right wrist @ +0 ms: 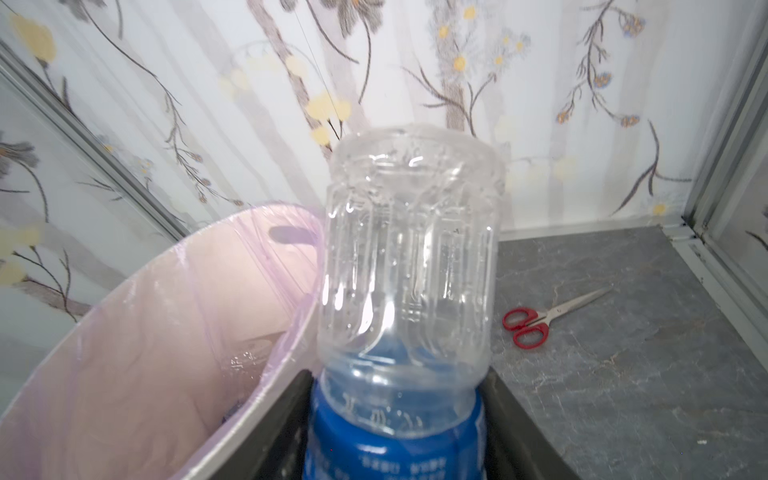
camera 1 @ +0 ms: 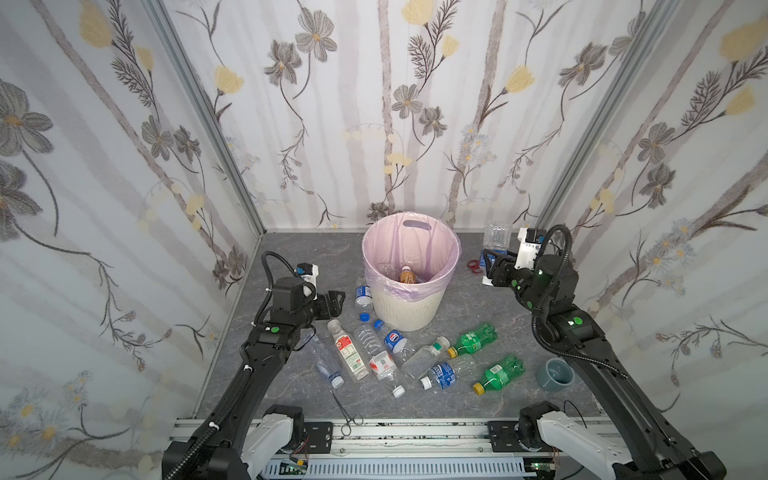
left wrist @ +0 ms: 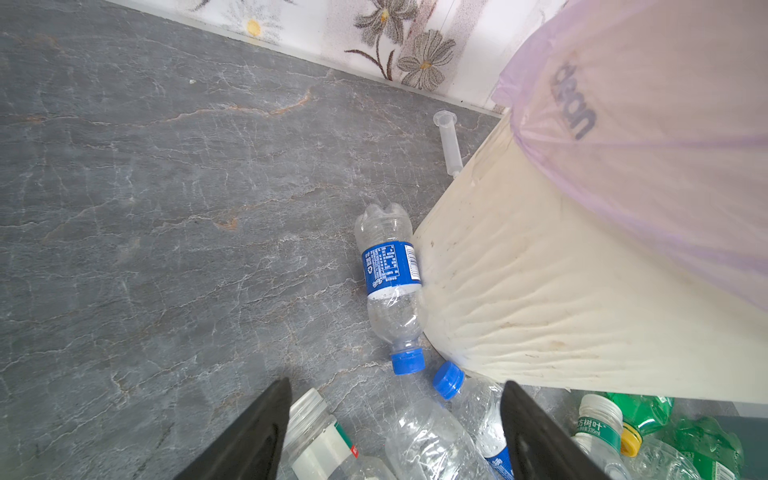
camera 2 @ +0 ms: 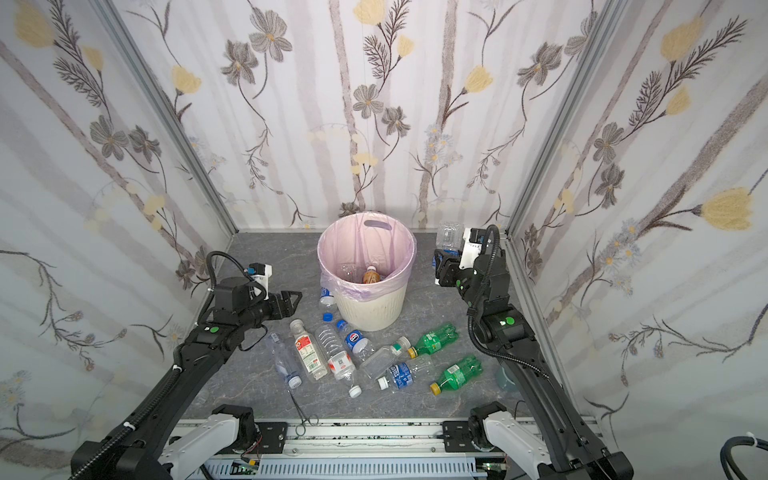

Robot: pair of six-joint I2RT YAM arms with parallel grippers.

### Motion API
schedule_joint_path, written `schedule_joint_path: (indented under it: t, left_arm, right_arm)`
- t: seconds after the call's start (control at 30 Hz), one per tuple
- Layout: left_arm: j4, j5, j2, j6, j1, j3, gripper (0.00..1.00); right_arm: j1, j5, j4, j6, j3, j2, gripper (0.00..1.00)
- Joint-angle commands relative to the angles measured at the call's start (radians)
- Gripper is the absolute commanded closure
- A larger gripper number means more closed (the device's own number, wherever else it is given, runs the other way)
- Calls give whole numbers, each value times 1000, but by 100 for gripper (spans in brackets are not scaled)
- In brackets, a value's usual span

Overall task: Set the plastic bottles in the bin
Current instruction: 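Lift the POCARI SWEAT bottle with the right gripper toward the bin, then carry the POCARI SWEAT bottle with the right gripper over the bin opening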

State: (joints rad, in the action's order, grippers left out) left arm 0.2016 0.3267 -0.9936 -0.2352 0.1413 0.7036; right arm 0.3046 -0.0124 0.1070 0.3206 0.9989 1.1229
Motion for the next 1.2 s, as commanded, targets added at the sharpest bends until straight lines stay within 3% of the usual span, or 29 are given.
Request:
schedule_joint_path:
  t: [0.0, 0.5, 1.17]
  left_arm:
    - [-11, 17, 3, 0, -2, 9, 19]
    - [-13, 12, 15, -4, -5, 7, 19]
    - [-14, 10, 16, -10, -13, 5, 19]
  right_arm:
    - [5, -148, -16, -36, 54, 11, 44]
    - [154, -198, -79, -103, 209, 145, 44]
    - [172, -199, -156, -108, 262, 335, 42]
